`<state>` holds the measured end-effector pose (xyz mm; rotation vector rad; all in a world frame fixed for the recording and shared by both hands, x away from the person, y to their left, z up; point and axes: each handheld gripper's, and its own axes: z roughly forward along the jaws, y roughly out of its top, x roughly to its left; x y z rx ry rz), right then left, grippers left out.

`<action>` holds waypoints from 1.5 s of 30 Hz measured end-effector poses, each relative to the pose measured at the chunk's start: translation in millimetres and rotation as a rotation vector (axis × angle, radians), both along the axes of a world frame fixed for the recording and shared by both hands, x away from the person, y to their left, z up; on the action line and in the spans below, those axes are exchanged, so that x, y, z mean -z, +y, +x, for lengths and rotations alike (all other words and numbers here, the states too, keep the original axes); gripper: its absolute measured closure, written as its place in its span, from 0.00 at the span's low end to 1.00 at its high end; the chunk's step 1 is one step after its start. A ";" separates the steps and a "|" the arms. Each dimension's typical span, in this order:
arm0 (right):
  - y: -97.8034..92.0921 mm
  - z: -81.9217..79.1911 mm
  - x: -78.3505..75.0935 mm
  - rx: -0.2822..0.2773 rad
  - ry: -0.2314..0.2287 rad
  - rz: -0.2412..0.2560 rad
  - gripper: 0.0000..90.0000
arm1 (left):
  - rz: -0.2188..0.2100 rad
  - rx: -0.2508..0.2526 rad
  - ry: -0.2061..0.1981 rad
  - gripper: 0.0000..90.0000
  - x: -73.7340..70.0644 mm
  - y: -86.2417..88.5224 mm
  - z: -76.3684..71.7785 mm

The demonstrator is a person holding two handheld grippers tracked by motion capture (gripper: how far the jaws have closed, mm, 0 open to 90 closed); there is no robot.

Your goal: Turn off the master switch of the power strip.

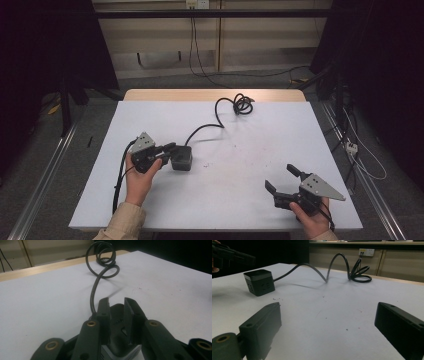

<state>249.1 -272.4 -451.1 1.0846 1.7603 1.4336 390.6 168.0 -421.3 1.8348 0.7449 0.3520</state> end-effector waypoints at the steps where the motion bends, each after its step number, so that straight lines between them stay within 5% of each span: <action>1: 0.1 0.0 -0.1 0.000 -0.001 0.000 0.07 | -0.001 0.002 0.001 0.85 -0.1 0.1 -0.1; 25: 1.6 -0.5 -0.2 -0.007 0.000 -0.001 0.07 | 0.035 0.042 0.034 1.00 -0.9 -3.3 -1.2; 45: 1.6 0.4 -0.5 -0.012 -0.001 -0.002 0.07 | 0.026 0.049 0.070 1.00 -0.7 -2.9 -1.8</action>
